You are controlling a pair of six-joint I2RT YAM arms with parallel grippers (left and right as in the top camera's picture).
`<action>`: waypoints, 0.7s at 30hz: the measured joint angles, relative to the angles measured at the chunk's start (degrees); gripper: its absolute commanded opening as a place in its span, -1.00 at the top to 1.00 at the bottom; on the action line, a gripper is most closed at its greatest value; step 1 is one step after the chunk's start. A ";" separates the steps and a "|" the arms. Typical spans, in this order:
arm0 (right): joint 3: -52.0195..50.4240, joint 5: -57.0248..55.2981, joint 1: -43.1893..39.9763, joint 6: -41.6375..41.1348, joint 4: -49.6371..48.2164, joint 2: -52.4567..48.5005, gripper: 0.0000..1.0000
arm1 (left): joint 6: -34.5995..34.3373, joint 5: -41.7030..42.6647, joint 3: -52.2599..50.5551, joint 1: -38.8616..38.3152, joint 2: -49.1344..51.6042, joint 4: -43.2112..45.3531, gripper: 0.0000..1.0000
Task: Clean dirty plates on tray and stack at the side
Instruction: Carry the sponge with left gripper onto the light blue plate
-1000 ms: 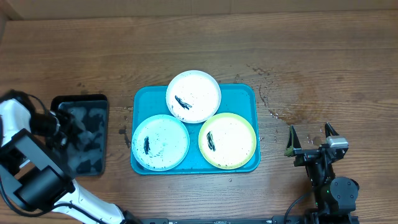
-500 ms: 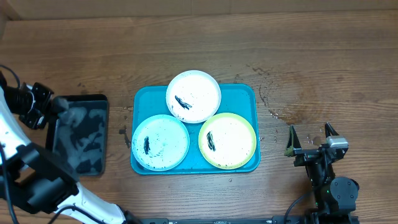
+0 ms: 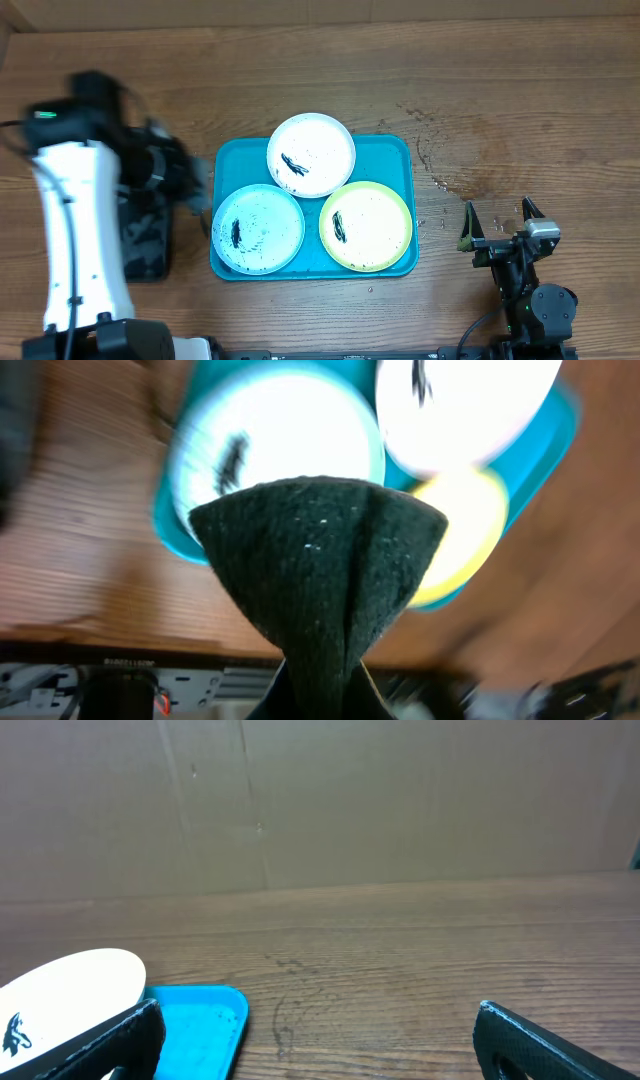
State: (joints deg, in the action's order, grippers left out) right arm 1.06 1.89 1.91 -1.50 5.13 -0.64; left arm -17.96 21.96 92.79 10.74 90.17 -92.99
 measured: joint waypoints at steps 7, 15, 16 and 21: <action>0.00 0.02 0.00 0.00 0.02 0.00 -1.00 | -5.81 -3.58 -21.35 -20.31 0.98 19.30 0.91; 0.00 0.02 0.00 0.02 0.04 0.00 -1.00 | -8.68 -10.23 -29.05 -23.89 1.49 32.33 0.92; 0.00 -0.02 0.00 0.00 0.04 0.00 -1.00 | -8.66 -10.67 -29.77 -23.89 1.46 33.48 0.91; 0.00 0.02 0.00 0.00 0.02 0.00 -1.00 | -8.66 -10.54 -34.71 -24.94 1.46 38.93 0.81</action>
State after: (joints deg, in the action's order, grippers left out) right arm 1.06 1.91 1.91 -1.50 5.15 -0.64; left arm -26.61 11.42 58.08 -14.20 91.64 -54.06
